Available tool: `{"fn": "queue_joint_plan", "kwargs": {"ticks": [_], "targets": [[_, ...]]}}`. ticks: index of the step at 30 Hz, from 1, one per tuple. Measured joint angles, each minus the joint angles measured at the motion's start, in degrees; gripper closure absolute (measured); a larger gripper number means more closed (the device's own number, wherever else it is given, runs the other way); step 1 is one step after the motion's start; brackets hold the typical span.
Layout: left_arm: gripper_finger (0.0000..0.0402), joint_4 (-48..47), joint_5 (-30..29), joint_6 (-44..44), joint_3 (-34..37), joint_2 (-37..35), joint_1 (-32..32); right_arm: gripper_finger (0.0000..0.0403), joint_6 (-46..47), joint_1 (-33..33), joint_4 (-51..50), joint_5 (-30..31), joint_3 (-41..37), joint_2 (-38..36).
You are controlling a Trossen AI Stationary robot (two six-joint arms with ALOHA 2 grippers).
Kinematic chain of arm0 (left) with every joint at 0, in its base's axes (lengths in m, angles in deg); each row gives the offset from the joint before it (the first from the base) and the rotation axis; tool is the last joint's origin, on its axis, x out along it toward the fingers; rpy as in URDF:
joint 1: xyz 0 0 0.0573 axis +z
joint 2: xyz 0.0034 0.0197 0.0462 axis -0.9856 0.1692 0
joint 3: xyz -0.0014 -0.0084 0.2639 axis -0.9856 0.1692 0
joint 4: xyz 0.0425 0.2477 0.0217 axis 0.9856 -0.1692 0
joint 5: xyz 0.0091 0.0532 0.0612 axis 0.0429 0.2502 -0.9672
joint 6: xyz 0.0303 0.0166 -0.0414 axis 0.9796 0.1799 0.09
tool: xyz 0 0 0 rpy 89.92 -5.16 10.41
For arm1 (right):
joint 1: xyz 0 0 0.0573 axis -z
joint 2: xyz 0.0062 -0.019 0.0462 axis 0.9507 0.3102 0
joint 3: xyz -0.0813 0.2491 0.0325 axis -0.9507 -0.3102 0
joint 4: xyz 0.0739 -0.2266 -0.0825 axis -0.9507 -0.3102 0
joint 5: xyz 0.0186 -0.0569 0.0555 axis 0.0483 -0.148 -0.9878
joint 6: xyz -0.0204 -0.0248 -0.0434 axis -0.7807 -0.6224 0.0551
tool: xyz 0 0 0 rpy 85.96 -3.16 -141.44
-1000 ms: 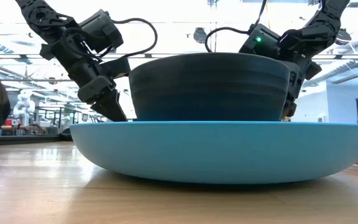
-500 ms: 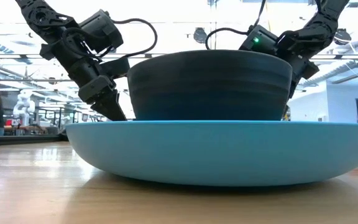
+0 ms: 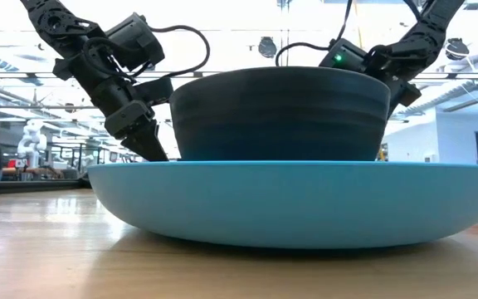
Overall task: Set table place
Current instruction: Put the blue spoon into the bowl
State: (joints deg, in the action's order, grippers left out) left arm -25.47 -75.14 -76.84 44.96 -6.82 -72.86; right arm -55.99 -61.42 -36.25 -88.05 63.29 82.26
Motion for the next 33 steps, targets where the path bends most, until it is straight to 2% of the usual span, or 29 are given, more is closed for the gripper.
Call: {"fn": "queue_joint_plan", "kwargs": {"ticks": [11,33], "targets": [[0.0222,-0.1,0.1,-0.7,0.0,0.0,0.0,0.0403,-1.9,3.3,-2.4,0.7,0.0,-2.6],[0.0222,0.0,0.0,-0.7,0.0,0.0,0.0,0.0403,-2.6,3.4,-4.1,0.7,0.0,-4.7]]}}
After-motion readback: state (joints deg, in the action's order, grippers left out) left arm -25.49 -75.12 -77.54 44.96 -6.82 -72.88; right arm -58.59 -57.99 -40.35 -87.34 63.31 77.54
